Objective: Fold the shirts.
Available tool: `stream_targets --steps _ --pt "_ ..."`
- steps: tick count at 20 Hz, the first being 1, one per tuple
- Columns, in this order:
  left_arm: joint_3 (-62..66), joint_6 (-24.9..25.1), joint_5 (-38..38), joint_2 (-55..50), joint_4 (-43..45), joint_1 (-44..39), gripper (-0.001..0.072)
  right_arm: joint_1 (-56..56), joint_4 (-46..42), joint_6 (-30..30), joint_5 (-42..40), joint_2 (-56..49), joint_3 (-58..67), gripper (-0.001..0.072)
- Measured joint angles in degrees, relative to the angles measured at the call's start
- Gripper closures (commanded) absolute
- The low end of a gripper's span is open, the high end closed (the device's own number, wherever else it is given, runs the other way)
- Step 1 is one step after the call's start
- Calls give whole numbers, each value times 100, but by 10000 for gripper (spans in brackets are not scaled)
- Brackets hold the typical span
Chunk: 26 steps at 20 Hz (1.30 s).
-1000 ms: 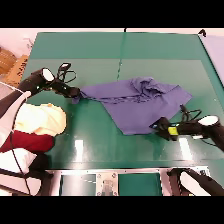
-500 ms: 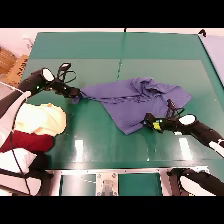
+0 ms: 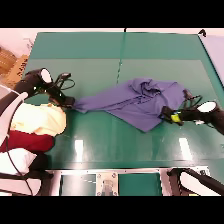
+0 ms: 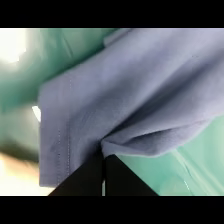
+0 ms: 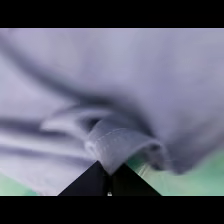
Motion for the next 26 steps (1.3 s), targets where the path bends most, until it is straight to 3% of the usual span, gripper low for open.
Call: stream_targets --steps 6,12,17,21,26 --pt "-1657 247 -262 861 -1510 0 687 -833 -365 -17 136 -66 706 701" --pt "-2308 1432 7 1884 -4280 0 688 -962 -437 -13 999 282 1403 701" --pt "-1097 1950 1047 3362 -5512 0 688 -979 -234 184 1552 1228 3025 700" --pt "225 2044 2057 4124 -5783 0 687 -981 39 356 1685 1735 4774 700" --pt "1556 2037 2673 4391 -5807 0 688 -981 155 450 1727 1956 6782 700"
